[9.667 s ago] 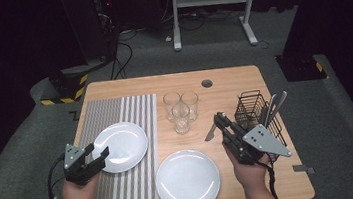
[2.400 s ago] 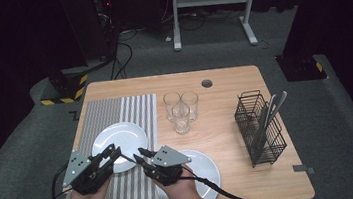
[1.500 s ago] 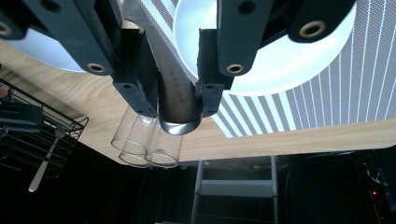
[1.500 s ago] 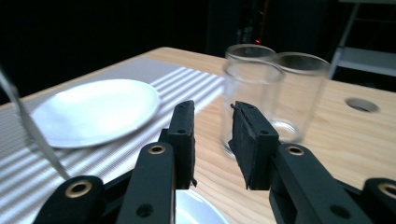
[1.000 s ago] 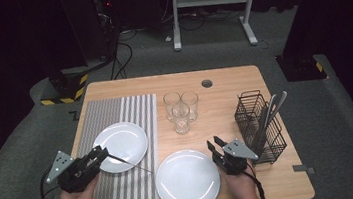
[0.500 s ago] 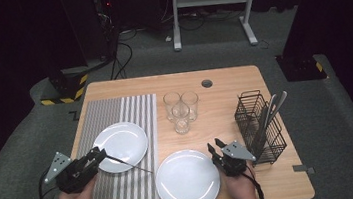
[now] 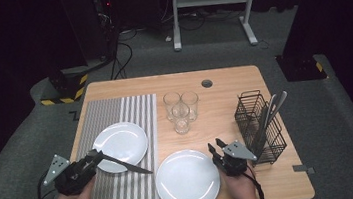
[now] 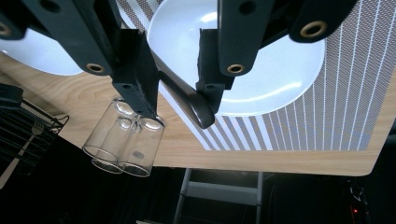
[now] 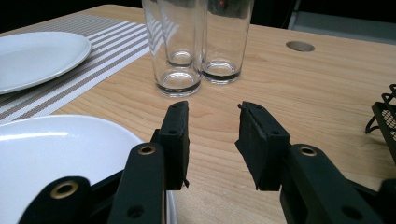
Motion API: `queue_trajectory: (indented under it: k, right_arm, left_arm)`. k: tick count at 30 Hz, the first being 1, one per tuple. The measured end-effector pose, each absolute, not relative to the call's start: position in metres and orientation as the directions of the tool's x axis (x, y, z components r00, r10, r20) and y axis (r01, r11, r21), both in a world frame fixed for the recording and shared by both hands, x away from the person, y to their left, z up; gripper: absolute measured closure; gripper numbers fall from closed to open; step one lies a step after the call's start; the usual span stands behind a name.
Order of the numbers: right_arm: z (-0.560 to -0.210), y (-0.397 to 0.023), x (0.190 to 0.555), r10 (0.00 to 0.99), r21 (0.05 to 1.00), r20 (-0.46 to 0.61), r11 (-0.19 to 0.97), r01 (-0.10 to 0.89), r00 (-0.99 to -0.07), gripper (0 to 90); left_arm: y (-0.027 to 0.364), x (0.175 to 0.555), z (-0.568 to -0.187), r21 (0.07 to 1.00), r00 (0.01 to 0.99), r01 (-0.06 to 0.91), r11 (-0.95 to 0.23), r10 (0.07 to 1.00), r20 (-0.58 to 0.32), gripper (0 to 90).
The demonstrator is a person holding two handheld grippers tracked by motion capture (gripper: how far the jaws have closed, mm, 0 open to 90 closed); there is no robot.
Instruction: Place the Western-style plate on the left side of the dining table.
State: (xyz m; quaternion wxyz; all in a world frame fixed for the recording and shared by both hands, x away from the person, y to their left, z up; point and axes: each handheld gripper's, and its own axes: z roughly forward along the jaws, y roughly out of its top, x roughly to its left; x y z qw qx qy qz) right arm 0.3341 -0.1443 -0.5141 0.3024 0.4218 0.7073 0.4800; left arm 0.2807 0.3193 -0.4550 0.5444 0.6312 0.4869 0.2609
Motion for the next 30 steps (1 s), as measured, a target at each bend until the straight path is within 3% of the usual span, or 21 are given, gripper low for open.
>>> queue_trajectory:
  k: [30]
  right_arm:
    - [-0.518, -0.144, 0.335, 0.892, 0.927, -0.025, 0.190, 0.324, -0.452, 61.4]
  left_arm:
    - [0.335, 0.270, -0.483, 0.941, 0.345, 0.317, 0.122, 0.909, -0.234, 62.8]
